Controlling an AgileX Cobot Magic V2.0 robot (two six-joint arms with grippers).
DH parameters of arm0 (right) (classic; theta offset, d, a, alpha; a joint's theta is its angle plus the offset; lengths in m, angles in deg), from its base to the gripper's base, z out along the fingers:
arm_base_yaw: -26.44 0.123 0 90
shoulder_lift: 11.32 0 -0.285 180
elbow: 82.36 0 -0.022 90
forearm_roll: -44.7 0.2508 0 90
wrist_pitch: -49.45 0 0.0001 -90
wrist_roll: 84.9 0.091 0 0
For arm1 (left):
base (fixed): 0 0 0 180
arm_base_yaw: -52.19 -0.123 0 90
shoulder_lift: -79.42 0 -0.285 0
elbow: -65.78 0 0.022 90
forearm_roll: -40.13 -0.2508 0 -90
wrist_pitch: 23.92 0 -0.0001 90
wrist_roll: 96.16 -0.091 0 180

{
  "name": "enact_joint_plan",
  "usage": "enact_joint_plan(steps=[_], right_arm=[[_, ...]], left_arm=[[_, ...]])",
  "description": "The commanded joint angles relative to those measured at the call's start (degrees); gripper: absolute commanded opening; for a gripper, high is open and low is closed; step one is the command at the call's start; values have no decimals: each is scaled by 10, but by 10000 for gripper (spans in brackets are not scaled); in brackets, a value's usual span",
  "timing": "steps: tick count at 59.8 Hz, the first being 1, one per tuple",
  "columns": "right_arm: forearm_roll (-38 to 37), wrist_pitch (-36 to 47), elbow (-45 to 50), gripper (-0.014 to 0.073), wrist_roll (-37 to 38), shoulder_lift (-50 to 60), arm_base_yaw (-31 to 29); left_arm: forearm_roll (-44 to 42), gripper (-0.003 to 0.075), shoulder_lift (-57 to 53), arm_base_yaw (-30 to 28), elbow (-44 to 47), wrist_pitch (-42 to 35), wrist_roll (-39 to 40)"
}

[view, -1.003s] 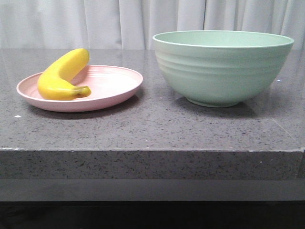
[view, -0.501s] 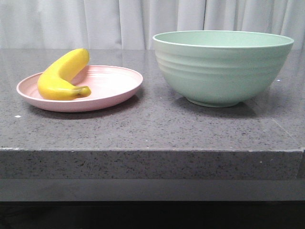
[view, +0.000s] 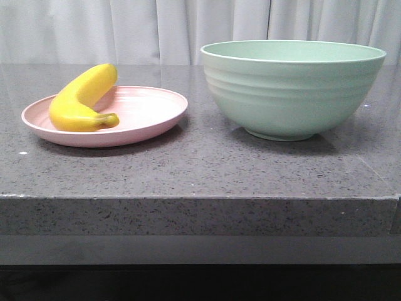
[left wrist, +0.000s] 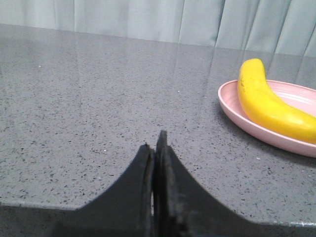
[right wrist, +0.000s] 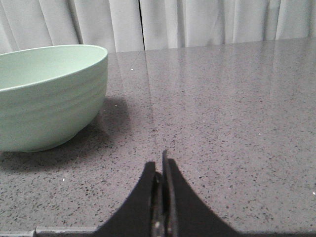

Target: Transfer banana from pink plate to green bowl

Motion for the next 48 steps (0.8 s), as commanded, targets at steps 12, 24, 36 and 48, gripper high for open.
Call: enact_joint_plan(steps=[12, 24, 36, 48], right_arm=[[-4, 43, 1, -88, -2, 13, -3], [-4, 52, -8, -88, -2, 13, -3], [-6, -33, -115, -87, -3, -8, -3], [-6, -82, -246, -87, -4, -119, -3]], left_arm=[[4, -20, -11, -2, 3, -51, 1], [6, -20, -11, -2, -6, -87, 1], [-27, -20, 24, -2, -112, -70, 1], [-39, -20, 168, -2, -246, -1, 1]])
